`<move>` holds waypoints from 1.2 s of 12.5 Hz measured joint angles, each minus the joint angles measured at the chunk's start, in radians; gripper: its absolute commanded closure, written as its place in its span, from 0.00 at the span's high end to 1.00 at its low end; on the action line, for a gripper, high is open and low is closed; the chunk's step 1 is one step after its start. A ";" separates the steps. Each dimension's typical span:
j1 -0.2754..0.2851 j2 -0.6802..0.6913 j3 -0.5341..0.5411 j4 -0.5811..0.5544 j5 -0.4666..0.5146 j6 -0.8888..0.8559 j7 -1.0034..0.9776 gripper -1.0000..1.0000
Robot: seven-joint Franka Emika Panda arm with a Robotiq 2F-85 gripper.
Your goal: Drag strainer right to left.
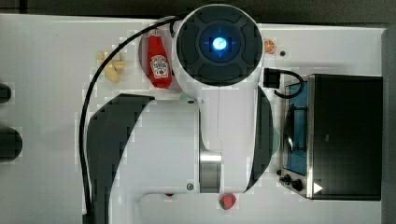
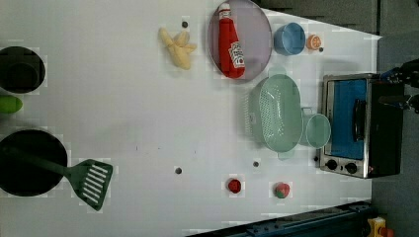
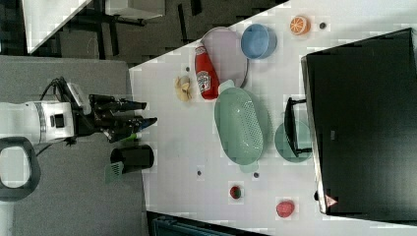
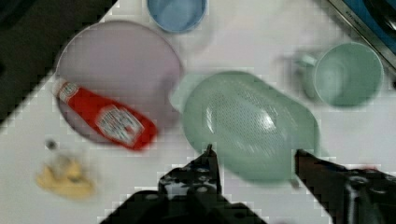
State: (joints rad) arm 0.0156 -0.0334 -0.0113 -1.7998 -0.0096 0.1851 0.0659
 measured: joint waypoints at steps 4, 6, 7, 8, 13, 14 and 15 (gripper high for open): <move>-0.011 -0.365 -0.023 -0.237 0.009 -0.194 0.038 1.00; -0.017 -0.468 -0.022 -0.229 -0.016 -0.157 0.038 1.00; -0.016 -0.482 -0.023 -0.228 -0.020 -0.131 0.038 1.00; -0.013 -0.473 -0.025 -0.237 -0.017 -0.080 0.042 1.00; -0.025 -0.205 -0.025 -0.509 0.007 0.354 0.095 1.00; -0.022 -0.120 -0.036 -0.579 0.011 0.458 0.124 1.00; -0.030 -0.031 -0.031 -0.642 0.000 0.554 0.164 1.00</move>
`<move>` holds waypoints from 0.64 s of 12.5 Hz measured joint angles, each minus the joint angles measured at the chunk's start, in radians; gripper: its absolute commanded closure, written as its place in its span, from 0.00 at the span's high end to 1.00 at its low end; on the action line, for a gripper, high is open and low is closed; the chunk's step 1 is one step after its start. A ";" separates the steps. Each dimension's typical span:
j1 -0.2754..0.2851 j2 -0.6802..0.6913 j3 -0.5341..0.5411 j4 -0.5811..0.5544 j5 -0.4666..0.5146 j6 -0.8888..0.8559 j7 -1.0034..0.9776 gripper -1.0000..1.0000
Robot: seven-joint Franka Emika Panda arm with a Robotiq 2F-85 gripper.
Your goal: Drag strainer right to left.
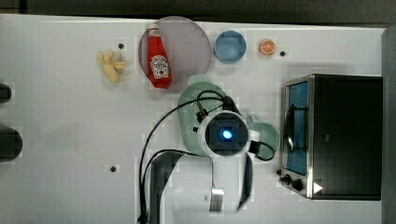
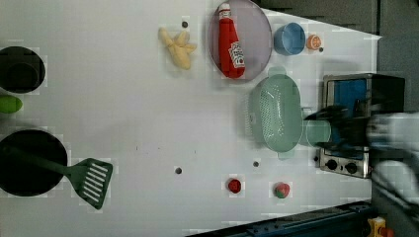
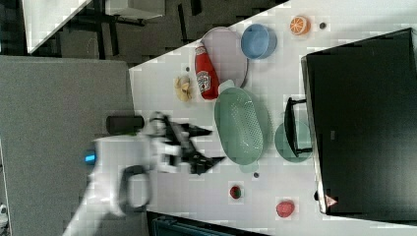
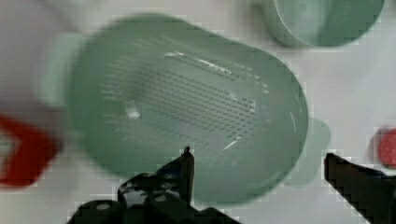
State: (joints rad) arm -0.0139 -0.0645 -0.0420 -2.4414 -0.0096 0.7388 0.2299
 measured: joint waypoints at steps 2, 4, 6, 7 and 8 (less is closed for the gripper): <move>-0.005 0.171 0.006 -0.059 0.013 0.091 0.107 1.00; -0.015 0.287 0.018 -0.068 -0.010 0.216 0.216 1.00; -0.008 0.339 0.018 -0.063 0.007 0.358 0.353 1.00; -0.011 0.350 0.034 -0.055 0.012 0.411 0.411 1.00; -0.003 0.358 0.039 -0.045 0.000 0.462 0.456 1.00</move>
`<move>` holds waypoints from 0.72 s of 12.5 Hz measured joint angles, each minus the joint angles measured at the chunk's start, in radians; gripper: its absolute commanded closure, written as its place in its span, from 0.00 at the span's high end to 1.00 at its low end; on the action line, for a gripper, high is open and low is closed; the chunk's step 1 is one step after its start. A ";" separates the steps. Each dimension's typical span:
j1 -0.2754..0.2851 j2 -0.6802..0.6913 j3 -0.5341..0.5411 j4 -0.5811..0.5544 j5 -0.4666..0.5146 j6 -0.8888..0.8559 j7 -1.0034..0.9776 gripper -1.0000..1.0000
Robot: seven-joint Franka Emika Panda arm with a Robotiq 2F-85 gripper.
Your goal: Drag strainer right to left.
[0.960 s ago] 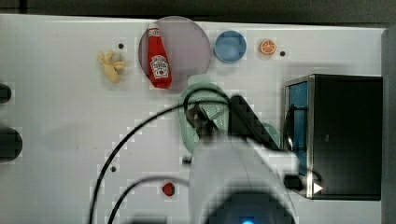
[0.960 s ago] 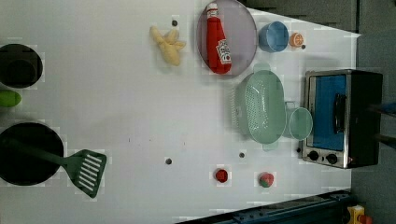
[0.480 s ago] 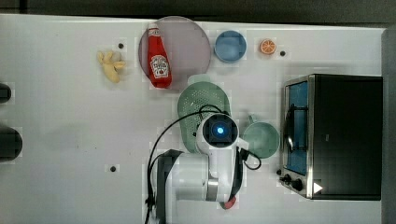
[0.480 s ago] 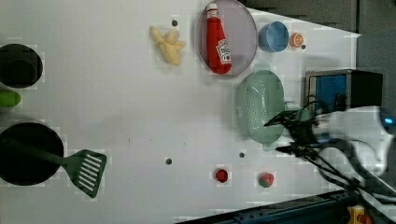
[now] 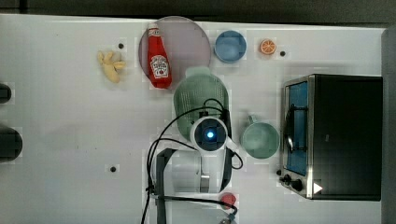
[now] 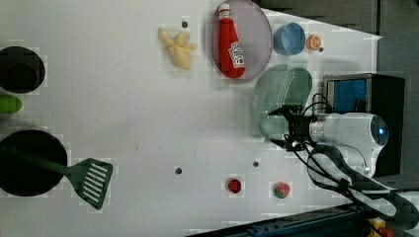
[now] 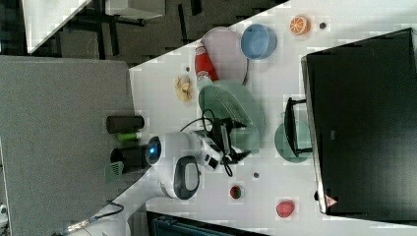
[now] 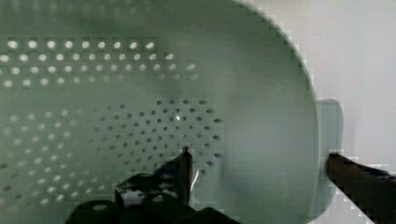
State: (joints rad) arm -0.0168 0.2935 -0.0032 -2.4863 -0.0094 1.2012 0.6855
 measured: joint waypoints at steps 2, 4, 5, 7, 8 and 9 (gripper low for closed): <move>0.013 0.014 0.007 0.016 -0.003 0.076 0.048 1.00; 0.036 0.055 0.009 0.033 -0.010 0.135 0.054 1.00; 0.051 0.082 0.011 0.045 -0.010 0.136 0.061 1.00; 0.077 0.126 0.016 0.045 0.004 0.124 0.073 1.00; 0.087 0.137 0.021 0.031 0.004 0.140 0.078 1.00; 0.091 0.136 0.030 0.014 0.004 0.139 0.078 1.00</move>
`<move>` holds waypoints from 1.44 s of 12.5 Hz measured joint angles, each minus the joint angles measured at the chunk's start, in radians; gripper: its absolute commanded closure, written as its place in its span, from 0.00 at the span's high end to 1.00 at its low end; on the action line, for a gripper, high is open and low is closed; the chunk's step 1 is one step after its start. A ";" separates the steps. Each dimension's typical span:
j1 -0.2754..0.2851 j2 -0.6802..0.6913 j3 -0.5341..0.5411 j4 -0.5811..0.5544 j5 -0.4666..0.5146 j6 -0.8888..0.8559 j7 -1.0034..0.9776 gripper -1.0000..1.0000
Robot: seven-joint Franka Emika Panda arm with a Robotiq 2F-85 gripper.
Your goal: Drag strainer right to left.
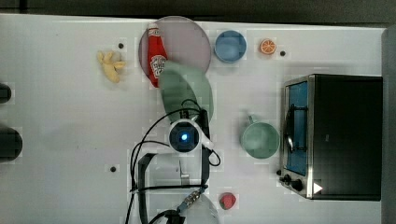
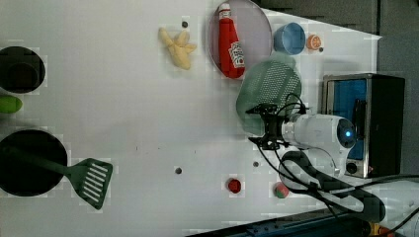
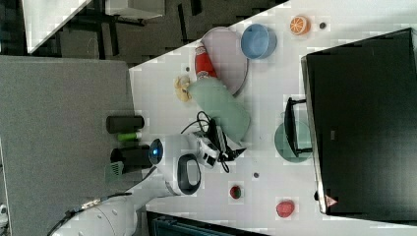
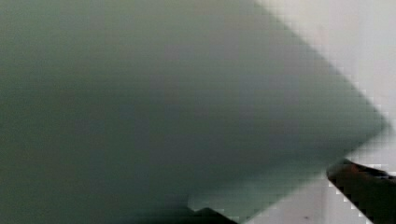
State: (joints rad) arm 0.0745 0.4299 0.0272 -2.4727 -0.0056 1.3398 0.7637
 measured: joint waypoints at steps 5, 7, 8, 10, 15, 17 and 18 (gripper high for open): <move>0.059 -0.009 -0.002 0.035 -0.005 -0.066 0.002 1.00; 0.094 -0.008 -0.011 0.041 -0.005 -0.099 0.004 1.00; 0.101 -0.008 -0.011 0.055 -0.011 -0.139 0.005 1.00; 0.108 -0.016 -0.005 0.061 -0.007 -0.178 0.033 1.00; 0.177 -0.035 -0.015 0.086 0.011 -0.183 0.177 1.00; 0.219 -0.030 -0.014 0.105 0.011 -0.218 0.251 1.00; 0.231 -0.029 -0.005 0.109 0.003 -0.226 0.296 1.00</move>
State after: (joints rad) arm 0.3052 0.4014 0.0224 -2.3633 -0.0025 1.1143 1.0596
